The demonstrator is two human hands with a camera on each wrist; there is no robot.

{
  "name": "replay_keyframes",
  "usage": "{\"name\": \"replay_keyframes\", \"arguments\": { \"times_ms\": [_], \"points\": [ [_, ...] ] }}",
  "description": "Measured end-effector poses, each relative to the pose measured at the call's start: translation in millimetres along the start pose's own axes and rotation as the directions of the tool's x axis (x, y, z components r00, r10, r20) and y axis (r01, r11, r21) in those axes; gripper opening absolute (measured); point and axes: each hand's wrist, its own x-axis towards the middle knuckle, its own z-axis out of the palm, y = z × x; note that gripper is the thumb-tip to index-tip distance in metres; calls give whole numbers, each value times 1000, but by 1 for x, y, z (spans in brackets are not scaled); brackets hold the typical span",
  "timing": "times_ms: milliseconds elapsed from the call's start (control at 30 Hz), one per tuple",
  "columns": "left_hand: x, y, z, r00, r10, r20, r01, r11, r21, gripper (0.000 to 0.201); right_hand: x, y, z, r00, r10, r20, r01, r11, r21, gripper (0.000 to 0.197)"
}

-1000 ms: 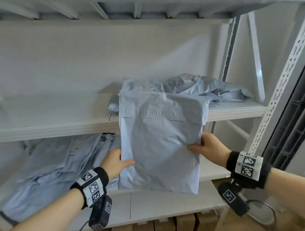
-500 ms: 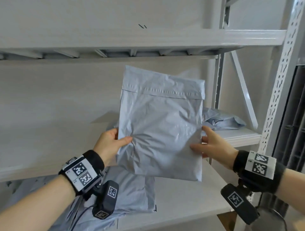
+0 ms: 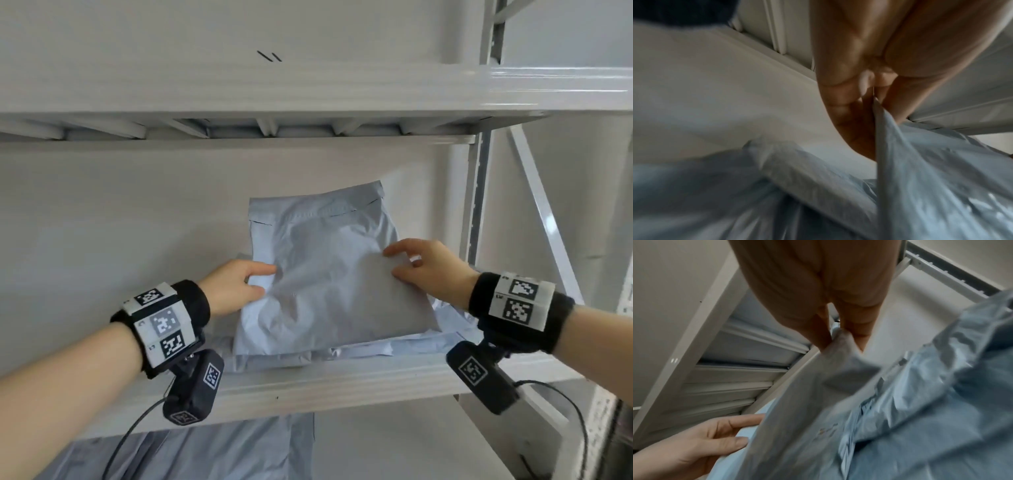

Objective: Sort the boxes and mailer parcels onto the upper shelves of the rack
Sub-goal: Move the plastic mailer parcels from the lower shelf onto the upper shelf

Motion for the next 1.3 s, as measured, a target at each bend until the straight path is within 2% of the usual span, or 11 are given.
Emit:
{"name": "replay_keyframes", "arguments": {
  "times_ms": [67,167,233,333,467,600,767,933,1000,1133,1300],
  "points": [
    [24,3,-7,998,-34,44,31,998,61,53,28,-3,-5,999,5,43,-3,999,-51,37],
    [52,3,-12,982,-132,132,121,989,89,76,62,-5,-7,991,23,134,-14,998,-66,54],
    [66,1,-8,960,-200,194,174,975,141,89,80,-4,-3,976,28,216,3,990,-142,63],
    [83,-5,-1,925,-287,248,246,952,183,98,102,3,14,947,47,318,58,947,-315,56],
    [95,-18,13,893,-357,274,284,919,272,107,114,23,43,923,70,378,153,834,-530,54],
    [98,-29,28,875,-392,283,270,882,386,110,114,42,62,904,89,418,189,794,-577,44],
    [98,-29,32,912,-351,212,200,833,516,110,110,50,70,911,53,410,220,777,-590,62],
    [97,-24,34,947,-237,215,46,766,642,86,99,40,73,927,17,374,287,609,-740,56],
    [95,-23,35,944,-209,254,15,800,600,81,95,35,72,928,25,371,293,564,-772,55],
    [87,-25,28,951,-131,280,-50,829,557,73,85,23,70,925,92,367,261,546,-796,56],
    [53,-26,10,969,129,212,-207,892,401,53,70,0,66,923,156,353,225,525,-821,63]
  ]
}}
